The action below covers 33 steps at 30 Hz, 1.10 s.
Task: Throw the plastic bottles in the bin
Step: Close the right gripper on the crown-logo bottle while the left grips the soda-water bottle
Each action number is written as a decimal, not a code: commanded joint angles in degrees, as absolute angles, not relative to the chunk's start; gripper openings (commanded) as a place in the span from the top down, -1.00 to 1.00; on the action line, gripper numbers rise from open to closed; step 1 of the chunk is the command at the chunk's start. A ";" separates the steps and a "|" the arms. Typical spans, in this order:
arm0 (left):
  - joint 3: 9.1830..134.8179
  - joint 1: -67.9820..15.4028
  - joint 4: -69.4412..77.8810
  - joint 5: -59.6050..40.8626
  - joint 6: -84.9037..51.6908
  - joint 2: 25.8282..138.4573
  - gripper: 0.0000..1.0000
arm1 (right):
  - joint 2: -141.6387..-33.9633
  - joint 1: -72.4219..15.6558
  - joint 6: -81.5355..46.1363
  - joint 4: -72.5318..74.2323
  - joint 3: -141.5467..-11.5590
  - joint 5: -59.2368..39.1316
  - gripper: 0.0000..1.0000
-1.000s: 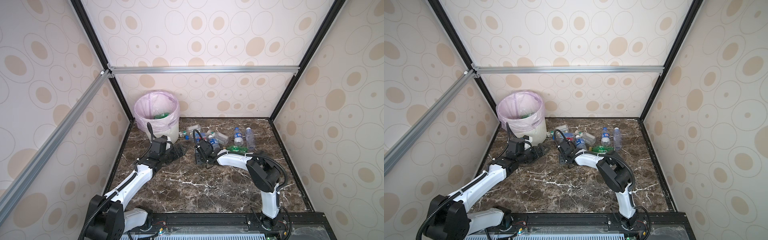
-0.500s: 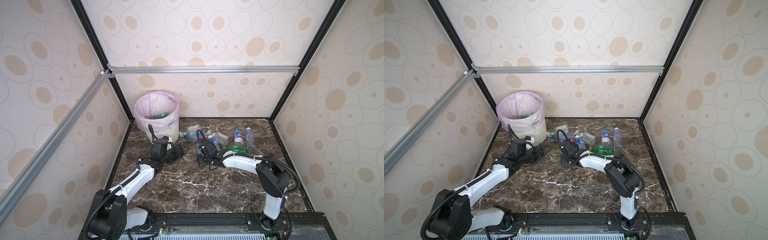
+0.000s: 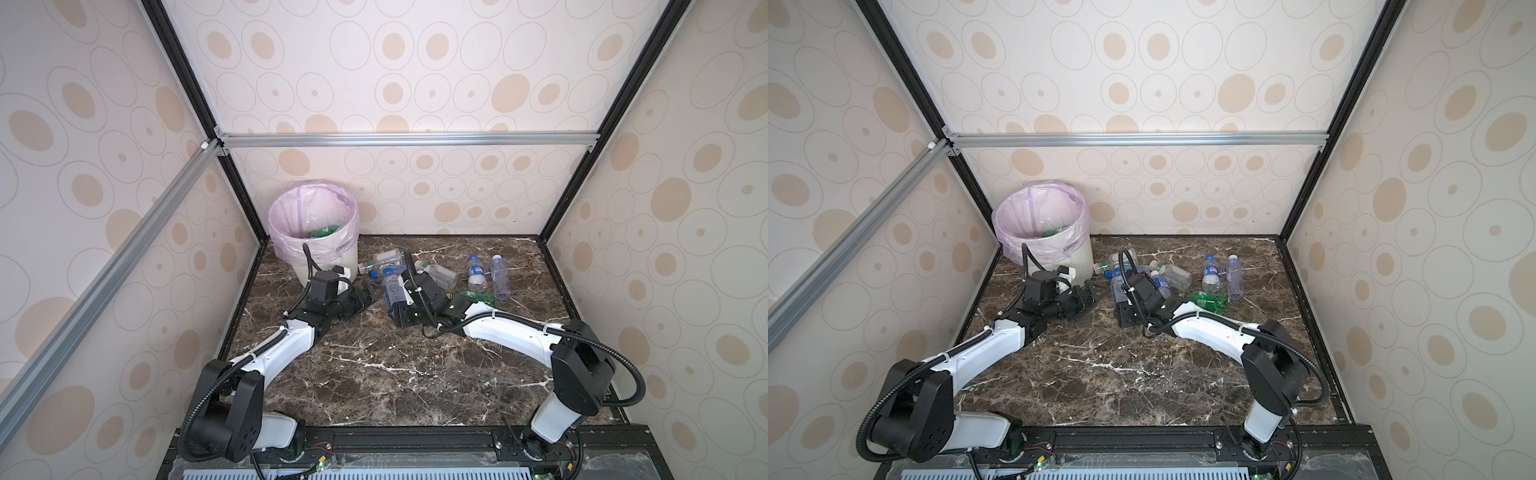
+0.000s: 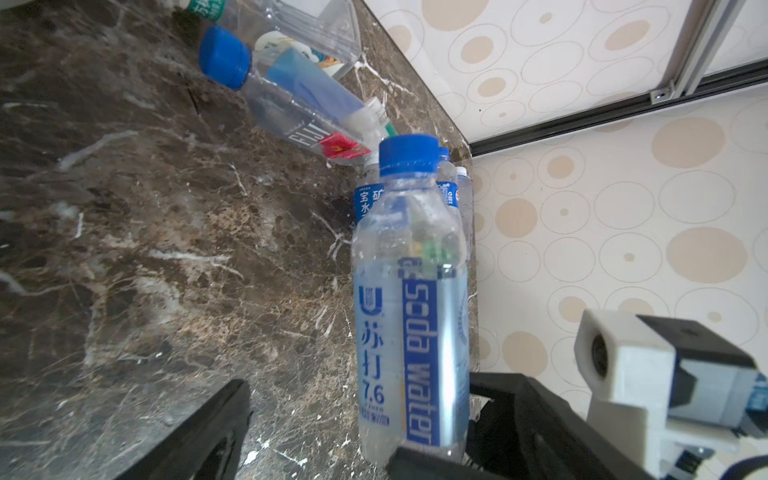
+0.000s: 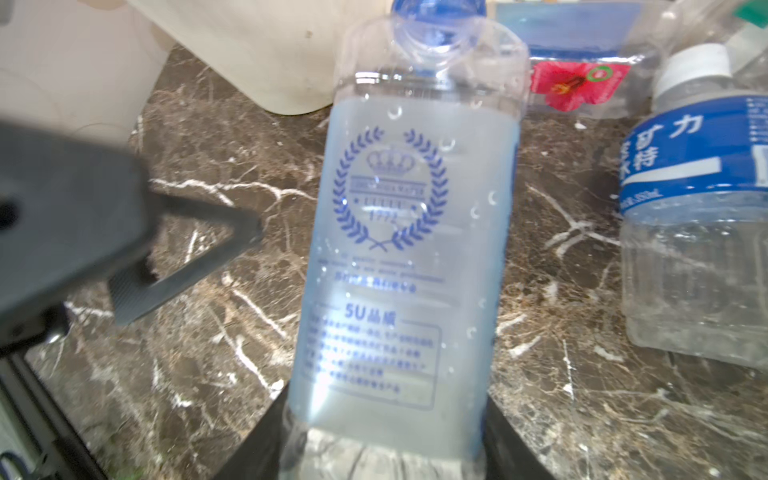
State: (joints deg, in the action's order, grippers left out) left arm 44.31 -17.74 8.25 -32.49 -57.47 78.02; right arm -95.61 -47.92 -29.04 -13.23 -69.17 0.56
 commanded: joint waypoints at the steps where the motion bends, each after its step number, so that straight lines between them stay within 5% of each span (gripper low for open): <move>1: 46.59 -17.49 11.87 -33.97 -59.33 78.53 -0.97 | -92.58 -49.10 -27.35 -12.71 -67.69 -0.57 0.05; 33: 43.11 -18.36 19.30 -35.18 -63.05 78.32 -0.38 | -90.26 -51.45 -24.54 -7.34 -67.24 -5.93 0.00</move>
State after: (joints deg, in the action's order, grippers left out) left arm 43.42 -18.06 17.26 -34.65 -62.06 78.46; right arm -89.89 -51.09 -25.30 -8.10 -65.67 -5.85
